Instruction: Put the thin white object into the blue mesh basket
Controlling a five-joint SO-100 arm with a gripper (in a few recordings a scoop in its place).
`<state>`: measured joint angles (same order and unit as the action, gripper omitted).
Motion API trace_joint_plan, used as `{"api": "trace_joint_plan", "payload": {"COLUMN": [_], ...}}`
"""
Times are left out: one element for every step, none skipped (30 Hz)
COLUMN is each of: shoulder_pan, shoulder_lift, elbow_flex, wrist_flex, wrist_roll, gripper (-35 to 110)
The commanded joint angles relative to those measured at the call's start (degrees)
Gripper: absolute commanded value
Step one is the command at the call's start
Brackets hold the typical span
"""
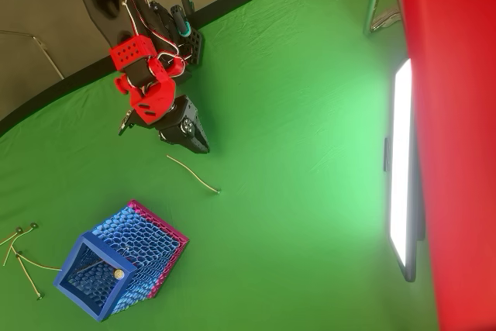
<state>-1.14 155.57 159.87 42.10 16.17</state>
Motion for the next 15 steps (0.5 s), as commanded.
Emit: {"api": "trace_joint_plan", "payload": {"shoulder_pan": [-1.05,-1.05,-1.05,-0.97,-0.79,-0.44,0.0,0.44,0.88,1.41,1.85,2.37,2.72,3.08,3.52], "shoulder_lift": [-6.15,-8.88,-11.87,-15.03,-18.28,-21.45,-24.52,-27.42,-30.06,-32.34,-34.54,-36.56,-38.67,-40.69,-42.8], "elbow_flex": [-6.42,-8.26,-10.28,-12.48,-14.68,-16.79,-19.07,-21.09,-23.29,-25.4,-27.69,-29.79,-31.73,-33.57,-35.33], "wrist_flex": [-0.53,-0.35,-0.26,0.09,0.53,1.05,1.49,2.02,2.81,3.78,4.92,6.24,7.47,8.53,9.49], "wrist_roll": [2.2,3.08,3.78,4.48,5.1,5.8,6.5,7.21,8.0,8.96,9.93,10.99,11.95,13.18,14.68], "gripper": [1,1,1,1,1,1,1,1,1,1,1,1,1,1,1]}}
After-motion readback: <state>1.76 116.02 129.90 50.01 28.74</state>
